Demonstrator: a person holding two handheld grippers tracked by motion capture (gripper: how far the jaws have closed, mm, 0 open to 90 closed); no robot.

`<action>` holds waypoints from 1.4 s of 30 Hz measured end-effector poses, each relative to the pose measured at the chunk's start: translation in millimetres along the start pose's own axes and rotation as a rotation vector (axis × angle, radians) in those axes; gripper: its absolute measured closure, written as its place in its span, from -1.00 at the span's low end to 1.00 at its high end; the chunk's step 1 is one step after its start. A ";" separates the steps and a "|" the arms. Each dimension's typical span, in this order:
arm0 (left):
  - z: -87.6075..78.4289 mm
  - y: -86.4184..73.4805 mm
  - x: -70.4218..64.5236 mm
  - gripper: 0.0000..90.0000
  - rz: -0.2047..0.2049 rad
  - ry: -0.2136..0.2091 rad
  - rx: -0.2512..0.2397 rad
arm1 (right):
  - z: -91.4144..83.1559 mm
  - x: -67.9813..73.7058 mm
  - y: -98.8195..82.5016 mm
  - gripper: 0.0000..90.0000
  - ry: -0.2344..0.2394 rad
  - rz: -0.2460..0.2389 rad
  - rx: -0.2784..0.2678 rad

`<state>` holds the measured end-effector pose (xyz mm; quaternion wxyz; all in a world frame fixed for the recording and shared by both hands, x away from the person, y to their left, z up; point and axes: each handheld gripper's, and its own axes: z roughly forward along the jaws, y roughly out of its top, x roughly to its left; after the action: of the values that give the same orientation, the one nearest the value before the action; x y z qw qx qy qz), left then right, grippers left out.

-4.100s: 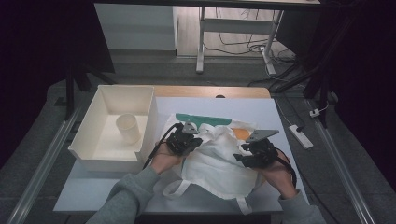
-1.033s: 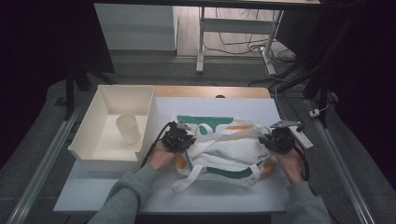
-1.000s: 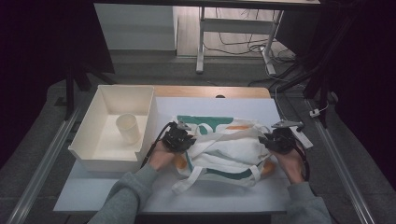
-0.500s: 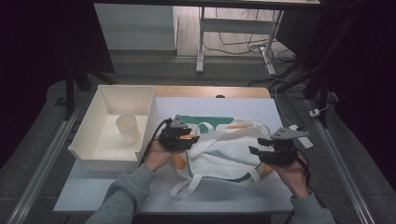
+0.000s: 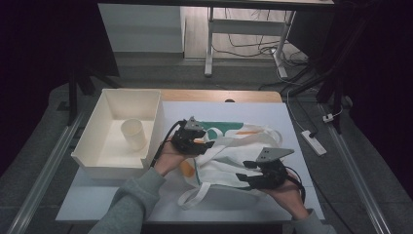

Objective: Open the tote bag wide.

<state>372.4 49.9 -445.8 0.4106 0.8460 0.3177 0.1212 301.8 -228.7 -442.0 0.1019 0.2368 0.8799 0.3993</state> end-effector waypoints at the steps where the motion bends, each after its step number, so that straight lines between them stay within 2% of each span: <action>1: 5.3 1.0 1.0 0.04 0.000 -0.005 0.014 | 2.0 3.4 1.1 0.02 0.004 -0.010 0.004; 6: 23.7 4.6 4.4 0.04 0.009 -0.008 0.053 | -0.7 16.7 8.2 0.02 0.045 -0.045 -0.008; 10: 37.7 4.7 6.0 0.09 0.012 -0.023 0.091 | -4.5 27.0 10.0 0.01 0.093 -0.052 -0.014; 14: 50.3 1.5 5.6 0.26 0.034 -0.022 0.143 | 5.2 38.5 5.1 0.02 0.099 -0.080 0.043; 17: 56.9 -1.8 4.8 0.56 0.052 0.005 0.170 | 16.5 41.4 0.6 0.24 0.081 -0.087 0.096; 18: 57.6 -2.8 5.3 0.67 0.051 0.013 0.170 | 20.1 40.9 -1.0 0.37 0.077 -0.083 0.110; 20: 57.5 -4.4 7.7 0.83 0.041 0.008 0.166 | 26.2 38.7 -4.4 0.63 0.103 -0.065 0.131; 24: 56.3 -5.8 9.6 0.89 0.039 0.011 0.152 | 31.5 37.2 -8.7 0.88 0.110 -0.070 0.139; 30: 52.3 -6.1 11.8 0.90 0.025 0.022 0.131 | 38.8 44.6 -13.4 0.92 0.156 -0.104 0.184; 32: 50.6 -6.3 13.6 0.90 0.016 0.025 0.122 | 42.1 52.2 -14.5 0.92 0.190 -0.140 0.202; 35: 47.7 -6.4 16.3 0.90 0.004 0.027 0.113 | 43.3 62.8 -13.3 0.92 0.217 -0.174 0.205; 42: 40.4 -5.8 19.1 0.90 -0.013 0.030 0.079 | 40.4 84.8 -9.0 0.93 0.328 -0.196 0.201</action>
<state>403.3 39.9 -476.9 0.3728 0.8576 0.3341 0.1185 240.2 -165.2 -474.7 -0.0286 0.0909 0.9388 0.3311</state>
